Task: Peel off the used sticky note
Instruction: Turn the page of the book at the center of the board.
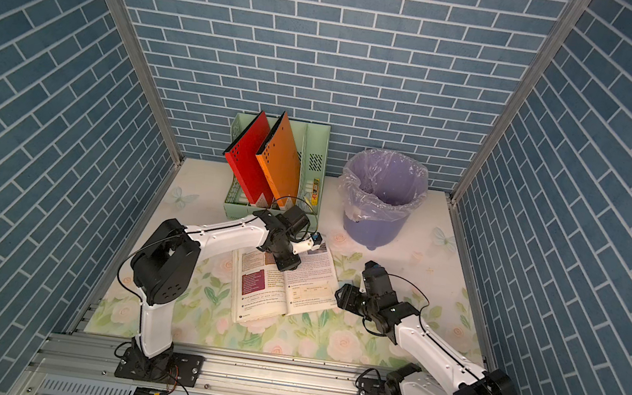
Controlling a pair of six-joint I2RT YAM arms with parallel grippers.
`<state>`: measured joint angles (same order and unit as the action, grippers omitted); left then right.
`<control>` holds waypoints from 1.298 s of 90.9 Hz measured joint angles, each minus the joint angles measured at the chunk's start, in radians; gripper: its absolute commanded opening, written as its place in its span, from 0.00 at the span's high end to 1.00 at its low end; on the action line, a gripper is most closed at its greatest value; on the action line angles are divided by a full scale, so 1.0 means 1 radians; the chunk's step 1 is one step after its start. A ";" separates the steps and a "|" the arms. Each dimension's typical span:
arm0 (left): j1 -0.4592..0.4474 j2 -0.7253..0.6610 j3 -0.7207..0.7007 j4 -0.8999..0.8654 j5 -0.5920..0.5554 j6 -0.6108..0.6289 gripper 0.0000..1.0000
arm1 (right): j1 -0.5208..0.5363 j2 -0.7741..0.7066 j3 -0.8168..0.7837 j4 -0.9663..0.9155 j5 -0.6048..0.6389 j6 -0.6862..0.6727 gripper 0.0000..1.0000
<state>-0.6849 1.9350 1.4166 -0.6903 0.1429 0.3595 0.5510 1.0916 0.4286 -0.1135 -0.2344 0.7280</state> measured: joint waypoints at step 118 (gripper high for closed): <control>0.195 -0.286 -0.458 0.057 -0.063 0.071 0.58 | -0.067 0.298 0.066 0.273 -0.216 -0.052 0.38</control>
<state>-0.4900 1.6485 0.9585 -0.6331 0.0803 0.4305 0.4839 1.3899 0.4950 0.1593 -0.4507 0.6762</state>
